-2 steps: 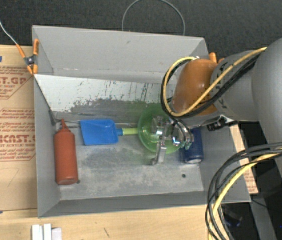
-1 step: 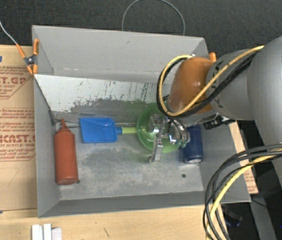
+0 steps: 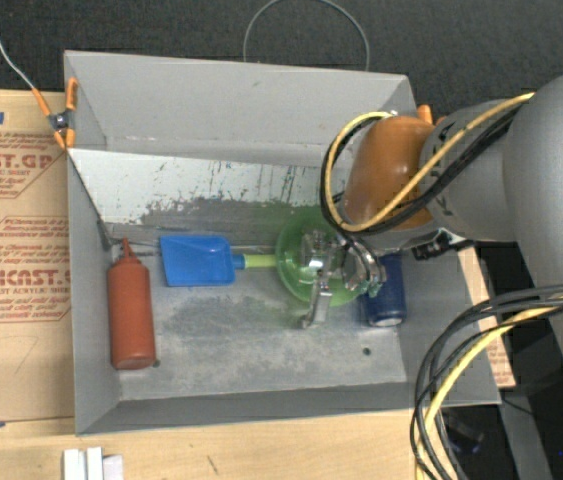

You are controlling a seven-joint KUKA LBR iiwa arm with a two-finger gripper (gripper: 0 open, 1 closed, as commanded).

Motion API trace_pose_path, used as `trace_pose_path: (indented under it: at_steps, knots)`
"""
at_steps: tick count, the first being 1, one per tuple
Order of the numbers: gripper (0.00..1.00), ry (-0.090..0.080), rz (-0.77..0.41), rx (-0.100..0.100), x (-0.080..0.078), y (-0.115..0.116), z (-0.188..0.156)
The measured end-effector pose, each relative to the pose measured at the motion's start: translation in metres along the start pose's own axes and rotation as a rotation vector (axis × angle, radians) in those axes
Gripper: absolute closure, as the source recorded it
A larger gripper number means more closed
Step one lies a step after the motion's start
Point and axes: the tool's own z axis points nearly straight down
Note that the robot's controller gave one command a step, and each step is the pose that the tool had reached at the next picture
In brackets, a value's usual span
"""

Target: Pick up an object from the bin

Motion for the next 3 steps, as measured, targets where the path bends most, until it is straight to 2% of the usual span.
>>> trace_pose_path:
  at_steps: [1,2,3]
  knots:
    - [0.0,-0.002,0.003,0.003,-0.0019,0.0096,-0.001]
    - [1.0,0.029,-0.002,0.001,0.0061,0.0007,0.0022]
    - [1.0,0.029,-0.002,0.001,0.0061,0.0007,0.0022]
